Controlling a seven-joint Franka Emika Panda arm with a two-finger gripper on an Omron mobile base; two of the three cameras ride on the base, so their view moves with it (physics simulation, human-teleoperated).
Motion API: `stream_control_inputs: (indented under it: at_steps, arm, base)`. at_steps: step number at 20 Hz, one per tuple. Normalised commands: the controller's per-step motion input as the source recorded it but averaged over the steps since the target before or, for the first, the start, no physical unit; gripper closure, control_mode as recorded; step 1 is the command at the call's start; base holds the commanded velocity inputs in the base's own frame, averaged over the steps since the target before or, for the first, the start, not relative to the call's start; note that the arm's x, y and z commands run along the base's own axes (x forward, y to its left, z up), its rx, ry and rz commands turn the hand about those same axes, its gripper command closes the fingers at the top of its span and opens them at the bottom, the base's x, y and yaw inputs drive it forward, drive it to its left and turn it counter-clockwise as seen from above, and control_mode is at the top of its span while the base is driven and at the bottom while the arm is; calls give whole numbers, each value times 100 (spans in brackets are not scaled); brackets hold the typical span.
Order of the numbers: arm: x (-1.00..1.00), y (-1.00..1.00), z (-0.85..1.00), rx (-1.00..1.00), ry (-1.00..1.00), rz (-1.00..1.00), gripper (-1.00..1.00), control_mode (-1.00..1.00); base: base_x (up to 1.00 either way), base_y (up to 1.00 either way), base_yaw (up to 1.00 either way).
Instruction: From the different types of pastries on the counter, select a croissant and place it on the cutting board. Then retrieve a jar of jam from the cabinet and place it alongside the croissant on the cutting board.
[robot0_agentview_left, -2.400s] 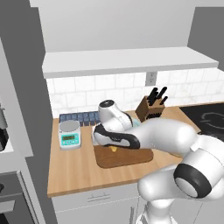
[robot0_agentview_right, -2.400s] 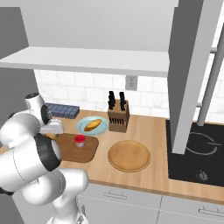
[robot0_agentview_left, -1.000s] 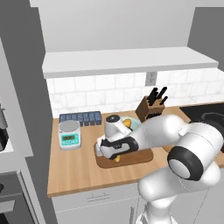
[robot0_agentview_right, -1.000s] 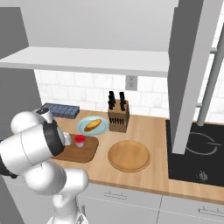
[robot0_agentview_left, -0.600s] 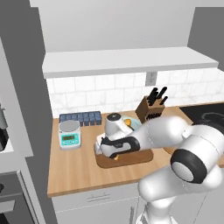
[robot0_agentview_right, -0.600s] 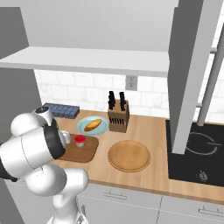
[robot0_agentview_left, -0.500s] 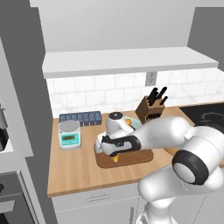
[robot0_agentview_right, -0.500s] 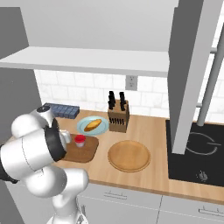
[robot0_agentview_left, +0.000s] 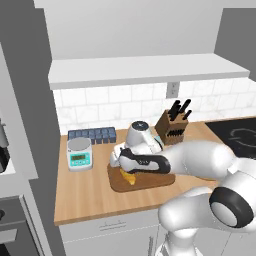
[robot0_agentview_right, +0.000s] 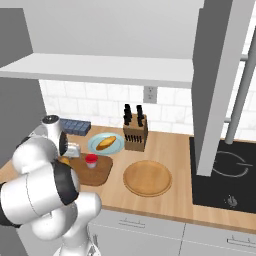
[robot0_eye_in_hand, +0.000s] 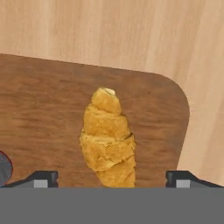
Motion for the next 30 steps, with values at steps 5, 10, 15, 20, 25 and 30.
stream_control_inputs:
  at_steps: [5, 10, 15, 20, 25, 30]
  arm:
    - [-20, -13, 64, 13, -1, 10, -100, -100]
    - [-45, -29, 32, 4, 0, 15, -100, -100]
    - [-6, -28, 18, -8, -21, 12, -100, -100]
    - [-7, -57, 14, -3, -33, 15, -100, -100]
    - [1, -43, 48, 3, -9, 14, -100, -100]
    - [47, -8, 42, 1, 10, 6, -100, -100]
  base:
    - [0, 0, 0]
    - [0, 0, 0]
    - [0, 0, 0]
    - [0, 0, 0]
    - [0, 0, 0]
    - [0, 0, 0]
